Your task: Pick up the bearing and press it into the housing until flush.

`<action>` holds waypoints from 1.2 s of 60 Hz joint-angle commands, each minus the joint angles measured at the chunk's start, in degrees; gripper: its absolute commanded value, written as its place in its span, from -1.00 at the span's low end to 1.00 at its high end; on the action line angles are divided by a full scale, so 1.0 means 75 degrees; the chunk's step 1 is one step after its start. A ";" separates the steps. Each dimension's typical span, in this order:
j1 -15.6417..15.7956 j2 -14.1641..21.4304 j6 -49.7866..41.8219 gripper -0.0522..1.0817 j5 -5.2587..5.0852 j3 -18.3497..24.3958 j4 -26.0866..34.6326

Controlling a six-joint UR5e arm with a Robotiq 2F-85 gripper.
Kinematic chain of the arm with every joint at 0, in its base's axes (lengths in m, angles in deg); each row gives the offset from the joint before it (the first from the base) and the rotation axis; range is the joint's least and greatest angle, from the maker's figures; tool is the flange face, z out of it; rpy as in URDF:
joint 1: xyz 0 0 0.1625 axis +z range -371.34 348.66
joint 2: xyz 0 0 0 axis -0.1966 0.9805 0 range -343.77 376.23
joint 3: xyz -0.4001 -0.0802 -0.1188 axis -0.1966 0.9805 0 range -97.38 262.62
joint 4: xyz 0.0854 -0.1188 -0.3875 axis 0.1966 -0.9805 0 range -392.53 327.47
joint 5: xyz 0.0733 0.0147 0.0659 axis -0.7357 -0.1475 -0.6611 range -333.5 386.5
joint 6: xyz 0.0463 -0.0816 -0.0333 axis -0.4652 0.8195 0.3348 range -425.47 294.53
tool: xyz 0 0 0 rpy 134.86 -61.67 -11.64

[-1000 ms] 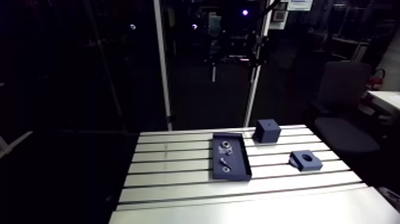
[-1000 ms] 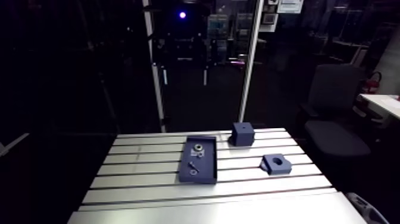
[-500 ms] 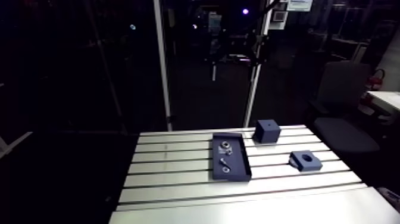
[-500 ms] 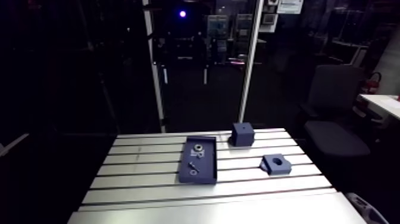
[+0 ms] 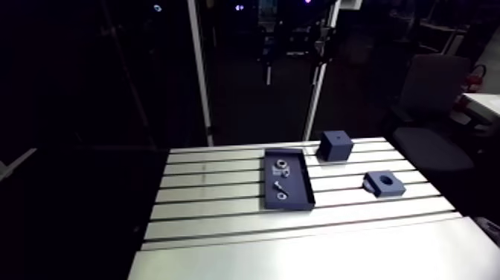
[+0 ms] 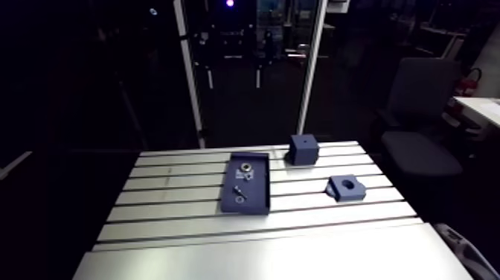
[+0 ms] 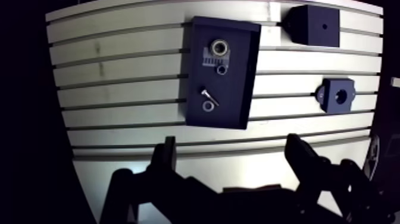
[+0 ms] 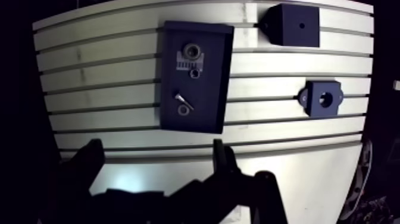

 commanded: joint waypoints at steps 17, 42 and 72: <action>0.0041 -0.1157 0.0027 -0.90 0.0422 0.0141 -0.0827; 0.0325 -0.1781 0.0183 -0.90 0.0448 0.0116 -0.1296; 0.0210 -0.2205 0.0439 -0.52 0.0415 0.0015 -0.1798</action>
